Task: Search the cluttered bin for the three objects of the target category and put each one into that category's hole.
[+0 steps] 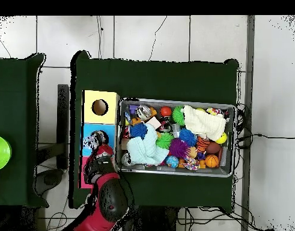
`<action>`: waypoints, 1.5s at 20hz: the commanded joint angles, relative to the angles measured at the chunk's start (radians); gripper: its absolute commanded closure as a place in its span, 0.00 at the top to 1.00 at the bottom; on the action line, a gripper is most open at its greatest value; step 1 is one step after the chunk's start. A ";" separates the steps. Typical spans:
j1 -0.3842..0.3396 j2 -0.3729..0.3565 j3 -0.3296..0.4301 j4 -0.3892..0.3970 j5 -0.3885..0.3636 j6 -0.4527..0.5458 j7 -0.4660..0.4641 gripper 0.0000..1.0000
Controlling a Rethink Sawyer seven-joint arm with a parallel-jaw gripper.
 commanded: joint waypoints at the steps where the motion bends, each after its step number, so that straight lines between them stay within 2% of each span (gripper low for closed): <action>1: -0.075 -0.063 -0.001 0.058 -0.261 0.151 -0.143 0.00; 12: -0.051 -0.063 0.022 0.040 -0.210 0.099 -0.128 0.00; 15: -0.014 -0.025 0.049 0.001 -0.121 0.058 -0.127 0.00; 21: 0.014 0.061 0.073 -0.089 0.011 0.007 -0.145 0.00; 30: -0.033 0.075 0.081 -0.171 0.030 -0.061 -0.169 0.00</action>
